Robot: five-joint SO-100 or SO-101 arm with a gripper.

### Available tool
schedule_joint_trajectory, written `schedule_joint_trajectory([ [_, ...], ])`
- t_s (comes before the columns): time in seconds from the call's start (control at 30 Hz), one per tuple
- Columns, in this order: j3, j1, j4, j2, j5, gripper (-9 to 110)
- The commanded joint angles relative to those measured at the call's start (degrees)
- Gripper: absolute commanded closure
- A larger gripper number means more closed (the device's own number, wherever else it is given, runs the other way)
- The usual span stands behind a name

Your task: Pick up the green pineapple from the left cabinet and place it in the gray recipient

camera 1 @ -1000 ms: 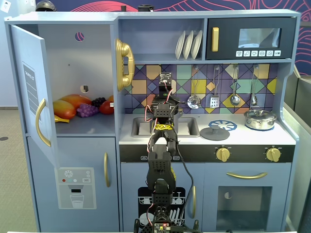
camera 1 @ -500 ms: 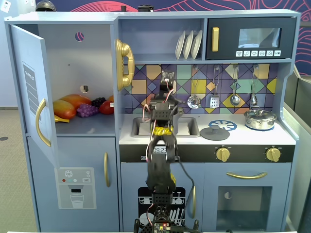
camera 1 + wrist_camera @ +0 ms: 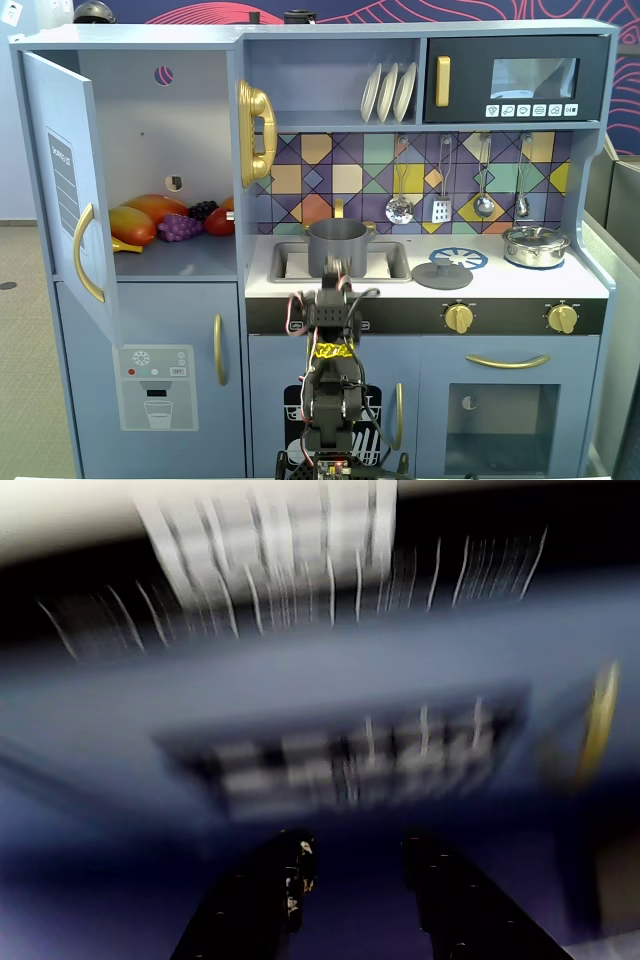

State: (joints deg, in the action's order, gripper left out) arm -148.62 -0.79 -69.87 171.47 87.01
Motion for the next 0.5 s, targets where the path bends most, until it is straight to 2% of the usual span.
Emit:
schedule_joint_trajectory([
  [0.0, -8.8, 2.2, 4.7, 1.1, -0.5, 101],
  [0.3, -23.2, 1.9, 12.4, -1.9, -2.5, 101],
  [0.47, -23.4, 1.9, 0.2, 1.0, -3.0, 101],
])
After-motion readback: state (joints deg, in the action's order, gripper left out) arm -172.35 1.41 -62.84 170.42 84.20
